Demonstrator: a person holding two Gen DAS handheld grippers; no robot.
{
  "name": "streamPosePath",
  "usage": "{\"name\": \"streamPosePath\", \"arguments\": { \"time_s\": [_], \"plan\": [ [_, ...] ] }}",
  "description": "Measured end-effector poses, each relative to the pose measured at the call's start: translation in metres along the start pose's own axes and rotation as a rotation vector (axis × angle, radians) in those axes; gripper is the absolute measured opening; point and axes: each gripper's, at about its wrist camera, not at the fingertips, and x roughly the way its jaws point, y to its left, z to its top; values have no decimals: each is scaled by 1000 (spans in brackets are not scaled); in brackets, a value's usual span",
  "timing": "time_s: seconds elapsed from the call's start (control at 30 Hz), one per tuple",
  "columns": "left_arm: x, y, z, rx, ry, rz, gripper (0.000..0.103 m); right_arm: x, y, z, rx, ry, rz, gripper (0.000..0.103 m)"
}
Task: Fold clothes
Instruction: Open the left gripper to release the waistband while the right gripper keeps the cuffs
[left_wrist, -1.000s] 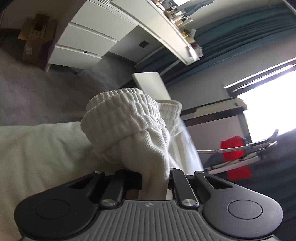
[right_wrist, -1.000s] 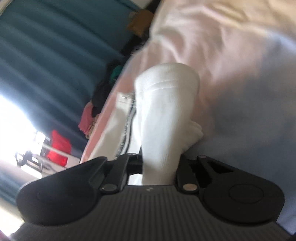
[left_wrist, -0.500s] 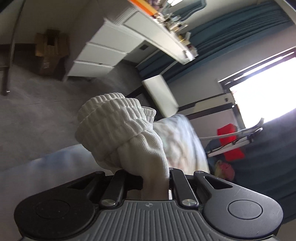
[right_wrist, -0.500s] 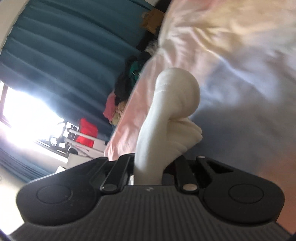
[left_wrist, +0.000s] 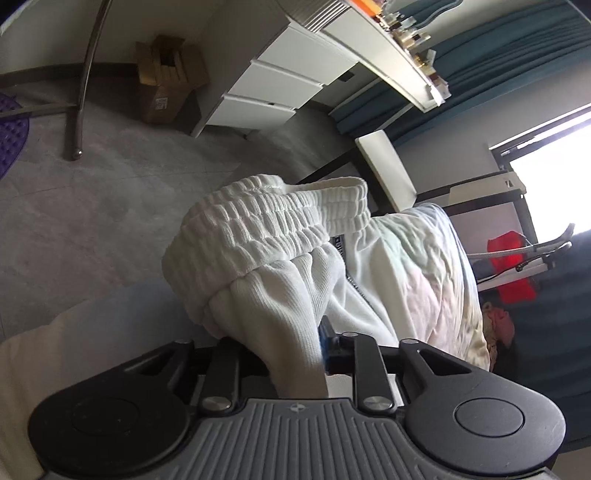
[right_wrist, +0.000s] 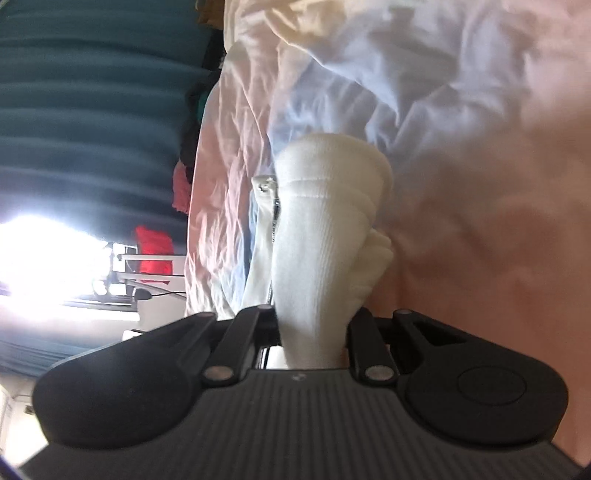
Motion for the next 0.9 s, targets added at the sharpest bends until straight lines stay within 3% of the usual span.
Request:
{"name": "streamPosePath", "arguments": {
  "time_s": [0.1, 0.17, 0.2, 0.23, 0.3, 0.5, 0.63, 0.9],
  "plan": [
    [-5, -3, -4, 96, 52, -6, 60, 0, -4, -3, 21, 7, -11, 19],
    [-18, -8, -11, 204, 35, 23, 65, 0, -7, -6, 52, 13, 8, 25],
    [-26, -10, -16, 252, 15, 38, 72, 0, -8, -8, 67, 15, 25, 38],
    [-35, -11, -20, 290, 0, 52, 79, 0, -9, -9, 79, 14, 42, 57],
    [-51, -17, -29, 355, -34, 69, 80, 2, -10, -8, 94, 15, 68, 74],
    [-89, -55, -65, 549, -191, 26, 85, 3, -13, -5, 118, -10, 80, 75],
    [-83, -105, -105, 721, -277, -2, 89, 0, -17, 1, 129, -38, 136, 75],
    [-41, -174, -185, 755, -168, -157, 90, 3, -12, 6, 85, -40, 120, 75]
  ]
}}
